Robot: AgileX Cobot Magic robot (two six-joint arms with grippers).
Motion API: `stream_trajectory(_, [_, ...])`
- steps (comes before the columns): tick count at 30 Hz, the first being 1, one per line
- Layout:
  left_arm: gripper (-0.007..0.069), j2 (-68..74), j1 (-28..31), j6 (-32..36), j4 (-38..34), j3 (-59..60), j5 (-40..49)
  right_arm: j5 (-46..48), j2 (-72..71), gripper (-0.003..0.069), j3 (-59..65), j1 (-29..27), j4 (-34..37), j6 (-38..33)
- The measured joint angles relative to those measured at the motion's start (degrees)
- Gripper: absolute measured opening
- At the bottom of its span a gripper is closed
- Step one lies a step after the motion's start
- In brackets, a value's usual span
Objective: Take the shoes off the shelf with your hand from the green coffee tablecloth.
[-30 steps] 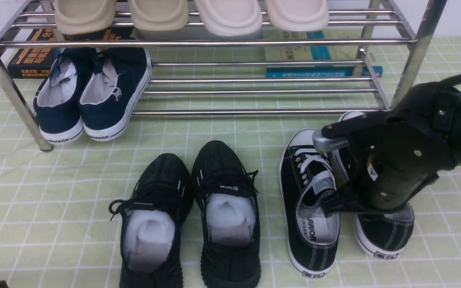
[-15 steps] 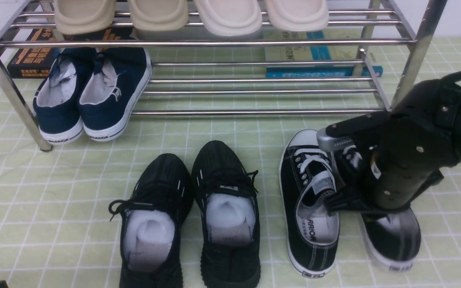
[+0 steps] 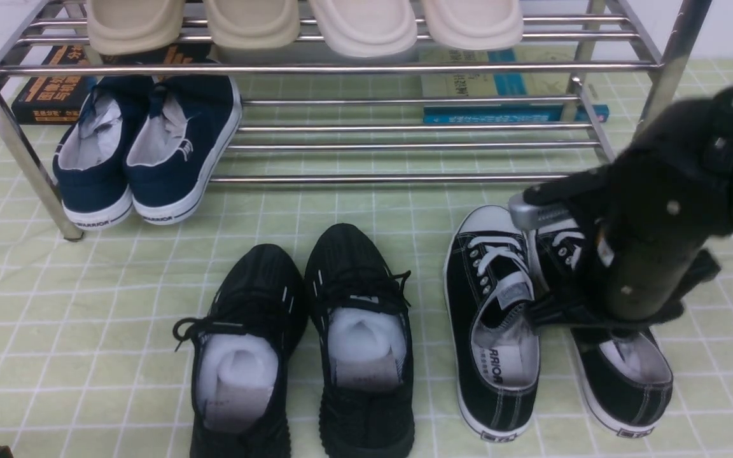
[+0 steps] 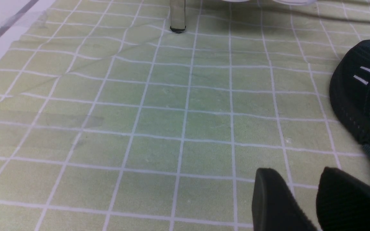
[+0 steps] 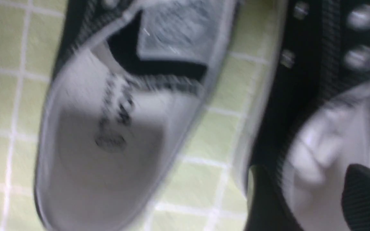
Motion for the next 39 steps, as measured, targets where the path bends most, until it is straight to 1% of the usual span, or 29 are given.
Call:
stream_trajectory(1, [0.0242,0.0,0.0,0.0,0.0,0.0,0.0,3.5,-0.8,0.0354,-1.5,0.0,0.0,-2.0])
stream_trajectory(3, [0.0242,0.0,0.0,0.0,0.0,0.0,0.0,6.3,-2.3,0.0351,-3.6,0.0,0.0,-5.3])
stream_trajectory(7, [0.0242,0.0,0.0,0.0,0.0,0.0,0.0,7.6,-7.5,0.031,-5.1,0.0,0.1,-12.7])
stream_trajectory(9, [0.0242,0.0,0.0,0.0,0.0,0.0,0.0,8.0,-11.1,0.0274,-5.1,0.0,0.7,-14.3])
stream_trajectory(14, [0.0242,0.0,0.0,0.0,0.0,0.0,0.0,8.3,-21.8,0.0178,-3.4,0.0,1.7,-15.4])
stream_trajectory(15, [0.0242,0.0,0.0,0.0,0.0,0.0,0.0,8.3,-22.3,0.0174,-3.2,0.0,1.7,-15.4])
stream_trajectory(17, [0.0242,0.0,0.0,0.0,0.0,0.0,0.0,9.0,-30.9,0.012,-0.7,0.0,1.7,-15.5])
stream_trajectory(19, [0.0242,0.0,0.0,0.0,0.0,0.0,0.0,9.1,-34.6,0.01,0.7,0.0,1.7,-15.5])
stream_trajectory(20, [0.0242,0.0,0.0,0.0,0.0,0.0,0.0,9.3,-39.8,0.0076,3.1,0.0,1.7,-15.5])
stream_trajectory(23, [0.0242,0.0,0.0,0.0,0.0,0.0,0.0,8.9,-48.8,0.0036,8.8,0.0,2.1,-15.3])
stream_trajectory(24, [0.0242,0.0,0.0,0.0,0.0,0.0,0.0,6.1,-54.0,0.0013,12.8,0.0,3.1,-14.9])
stream_trajectory(25, [0.0242,0.0,0.0,0.0,0.0,0.0,0.0,4.1,-56.2,0.0005,14.7,0.0,3.6,-14.4])
stream_trajectory(26, [0.0242,0.0,0.0,0.0,0.0,0.0,0.0,-0.1,-59.7,-0.0004,18.2,0.0,4.4,-13.9])
stream_trajectory(28, [0.0242,0.0,0.0,0.0,0.0,0.0,0.0,-11.8,-66.4,-0.0014,26.5,0.0,5.9,-13.3])
stream_trajectory(31, [0.0242,0.0,0.0,0.0,0.0,0.0,0.0,-27.5,-72.2,-0.0015,36.8,0.0,6.3,-13.1])
stream_trajectory(32, [0.0242,0.0,0.0,0.0,0.0,0.0,0.0,-31.6,-73.4,-0.0015,39.3,0.0,6.3,-13.1])
stream_trajectory(33, [0.0242,0.0,0.0,0.0,0.0,0.0,0.0,-33.4,-73.7,-0.0015,39.9,0.0,6.3,-13.0])
stream_trajectory(34, [0.0242,0.0,0.0,0.0,0.0,0.0,0.0,-39.9,-75.8,-0.0015,44.6,0.0,6.3,-12.9])
stream_trajectory(35, [0.0242,0.0,0.0,0.0,0.0,0.0,0.0,-41.3,-75.8,-0.0015,45.1,0.0,6.2,-12.9])
stream_trajectory(36, [0.0242,0.0,0.0,0.0,0.0,0.0,0.0,-45.5,-77.1,-0.0015,48.3,0.0,6.2,-12.8])
stream_trajectory(37, [0.0242,0.0,0.0,0.0,0.0,0.0,0.0,-47.8,-77.3,-0.0015,49.6,0.0,6.1,-12.8])
stream_trajectory(39, [0.0242,0.0,0.0,0.0,0.0,0.0,0.0,-50.9,-77.9,-0.0013,52.3,0.0,6.0,-12.8])
